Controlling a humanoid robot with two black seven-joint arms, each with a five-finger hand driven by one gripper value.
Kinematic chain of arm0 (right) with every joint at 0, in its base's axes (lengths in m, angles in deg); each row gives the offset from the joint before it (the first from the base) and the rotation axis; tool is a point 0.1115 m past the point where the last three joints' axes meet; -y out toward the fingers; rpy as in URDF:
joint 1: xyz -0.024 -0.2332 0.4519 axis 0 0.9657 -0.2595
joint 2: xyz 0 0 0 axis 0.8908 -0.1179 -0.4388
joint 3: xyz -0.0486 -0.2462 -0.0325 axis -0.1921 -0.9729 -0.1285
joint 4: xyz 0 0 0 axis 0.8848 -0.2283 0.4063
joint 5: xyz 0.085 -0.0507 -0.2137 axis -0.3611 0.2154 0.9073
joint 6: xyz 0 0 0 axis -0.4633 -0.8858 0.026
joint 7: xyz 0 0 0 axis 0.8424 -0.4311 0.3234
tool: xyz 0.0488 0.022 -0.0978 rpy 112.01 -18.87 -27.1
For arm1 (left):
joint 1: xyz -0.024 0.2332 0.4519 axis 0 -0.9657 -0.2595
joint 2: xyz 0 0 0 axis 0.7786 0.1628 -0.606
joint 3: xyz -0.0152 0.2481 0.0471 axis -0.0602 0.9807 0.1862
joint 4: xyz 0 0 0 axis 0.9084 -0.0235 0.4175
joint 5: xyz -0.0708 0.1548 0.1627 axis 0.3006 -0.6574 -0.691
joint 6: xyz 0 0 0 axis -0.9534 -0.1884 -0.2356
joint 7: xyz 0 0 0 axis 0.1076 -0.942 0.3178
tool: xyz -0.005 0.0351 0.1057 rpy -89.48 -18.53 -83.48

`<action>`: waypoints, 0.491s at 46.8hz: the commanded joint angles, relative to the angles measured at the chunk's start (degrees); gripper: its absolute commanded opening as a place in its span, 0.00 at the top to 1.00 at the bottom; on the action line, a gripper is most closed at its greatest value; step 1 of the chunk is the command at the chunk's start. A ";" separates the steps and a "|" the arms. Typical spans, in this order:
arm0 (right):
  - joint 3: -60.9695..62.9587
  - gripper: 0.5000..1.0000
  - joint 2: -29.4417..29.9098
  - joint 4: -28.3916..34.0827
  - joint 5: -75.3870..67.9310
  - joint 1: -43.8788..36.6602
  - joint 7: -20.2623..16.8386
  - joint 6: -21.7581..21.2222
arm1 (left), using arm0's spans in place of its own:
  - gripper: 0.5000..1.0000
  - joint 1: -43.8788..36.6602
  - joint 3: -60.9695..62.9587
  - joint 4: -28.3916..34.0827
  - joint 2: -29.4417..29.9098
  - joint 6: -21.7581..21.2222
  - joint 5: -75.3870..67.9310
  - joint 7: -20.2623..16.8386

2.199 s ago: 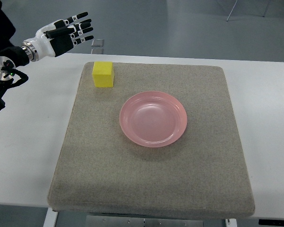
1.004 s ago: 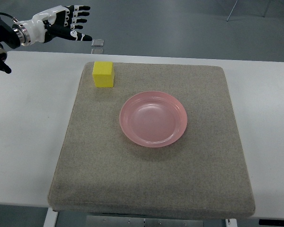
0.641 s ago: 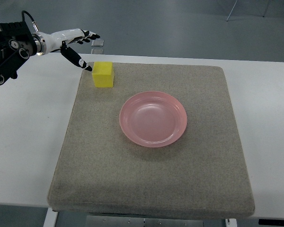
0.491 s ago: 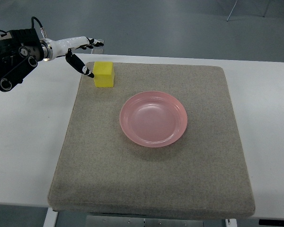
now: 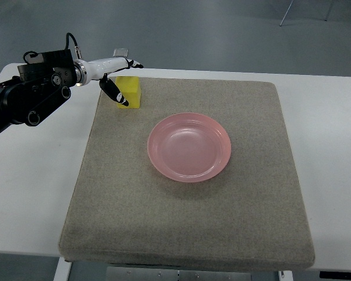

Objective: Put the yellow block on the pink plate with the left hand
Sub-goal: 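Lower the left hand onto the yellow cube and close fingers around it, then carry the yellow cube with the left hand onto the pink plate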

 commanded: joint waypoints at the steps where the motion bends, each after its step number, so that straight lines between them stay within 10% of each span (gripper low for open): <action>1: 0.01 0.15 0.00 0.00 0.00 0.00 0.00 0.00 | 0.03 0.00 0.76 0.91 -0.31 -0.07 0.00 0.01; 9: 0.01 0.15 0.00 0.00 0.00 0.00 0.00 0.00 | 0.16 0.00 0.94 1.35 -0.40 -0.25 -0.70 0.01; 23: 0.01 0.15 0.00 0.00 0.00 0.00 0.00 0.00 | 0.89 0.35 0.93 4.42 -1.54 -2.35 -2.46 -0.08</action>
